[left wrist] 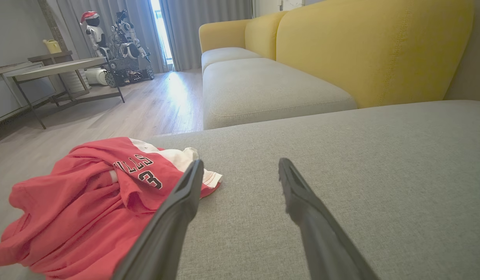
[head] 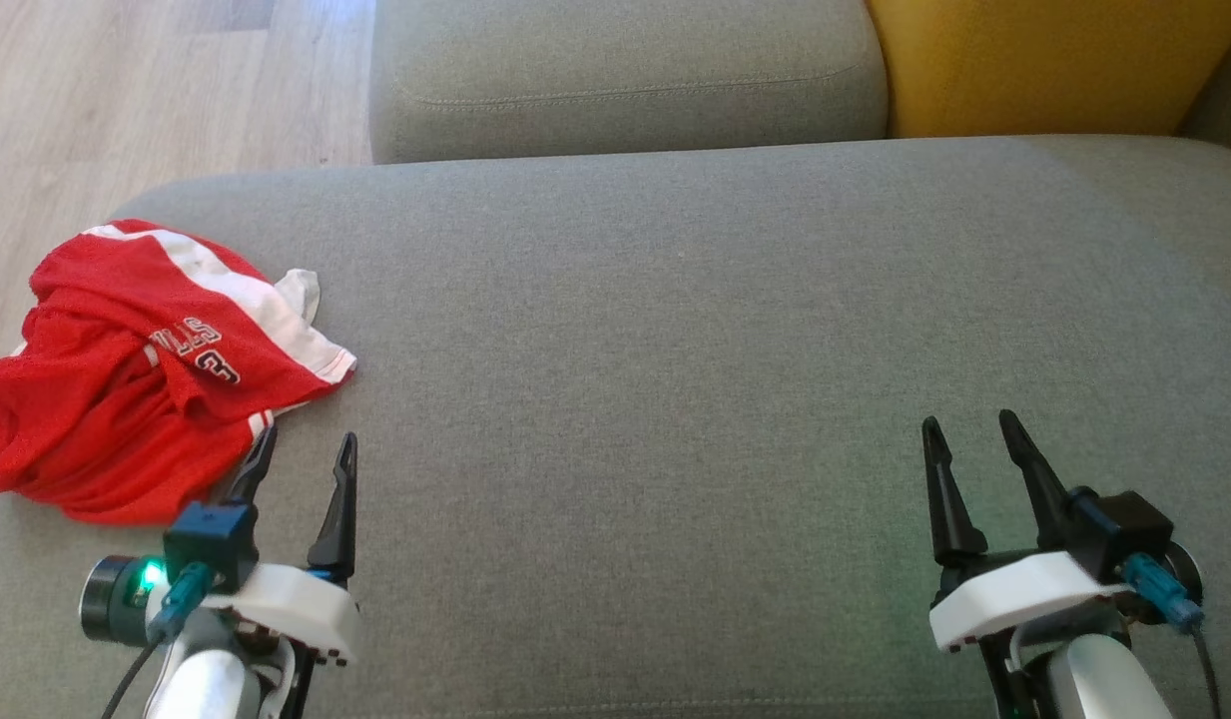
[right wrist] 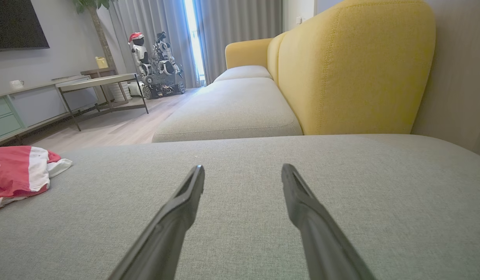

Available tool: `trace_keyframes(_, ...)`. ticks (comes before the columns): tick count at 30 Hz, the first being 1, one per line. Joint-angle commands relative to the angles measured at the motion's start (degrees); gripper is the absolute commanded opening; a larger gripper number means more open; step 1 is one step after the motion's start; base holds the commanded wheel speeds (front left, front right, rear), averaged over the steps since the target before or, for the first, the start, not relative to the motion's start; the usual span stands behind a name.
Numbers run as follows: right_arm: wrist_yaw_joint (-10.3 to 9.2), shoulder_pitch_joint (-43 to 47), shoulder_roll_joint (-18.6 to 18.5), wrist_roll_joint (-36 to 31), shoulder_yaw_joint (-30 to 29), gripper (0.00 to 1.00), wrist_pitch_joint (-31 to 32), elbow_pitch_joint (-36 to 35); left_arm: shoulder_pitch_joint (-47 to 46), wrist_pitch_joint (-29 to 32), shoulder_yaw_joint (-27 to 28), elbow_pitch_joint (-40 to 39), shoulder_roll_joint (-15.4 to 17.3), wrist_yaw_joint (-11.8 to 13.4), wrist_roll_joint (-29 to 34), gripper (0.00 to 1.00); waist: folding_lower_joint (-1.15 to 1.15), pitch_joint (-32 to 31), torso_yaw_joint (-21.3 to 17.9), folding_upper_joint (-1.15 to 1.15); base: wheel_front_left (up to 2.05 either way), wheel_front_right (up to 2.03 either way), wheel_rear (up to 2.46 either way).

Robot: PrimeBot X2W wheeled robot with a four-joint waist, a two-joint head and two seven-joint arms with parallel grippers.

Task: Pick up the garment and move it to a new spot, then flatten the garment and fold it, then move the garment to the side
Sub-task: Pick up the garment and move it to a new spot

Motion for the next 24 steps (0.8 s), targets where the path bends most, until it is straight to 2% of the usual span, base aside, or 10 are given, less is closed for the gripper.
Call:
trace_keyframes(1,0.23,-2.4,-0.1,0.1,1.1,1.00,-0.4,-1.5,-3.7,-0.8,2.6,-1.4,0.6,-0.1,-0.7,1.00,0.00,0.0,0.0,0.00,0.00,0.00,0.00)
trace_keyframes(15,0.23,-2.5,-0.1,0.7,1.0,1.00,-0.5,-1.8,-4.2,-0.8,3.1,-0.8,0.1,-0.5,-0.8,1.00,0.00,0.2,0.6,0.00,0.00,0.00,0.00)
trace_keyframes(24,0.23,-1.8,-0.1,1.4,2.2,1.00,0.4,-4.5,-5.1,-0.8,3.6,-0.2,-0.2,-0.7,-1.0,1.00,0.00,-0.1,6.4,0.00,0.00,0.00,0.00)
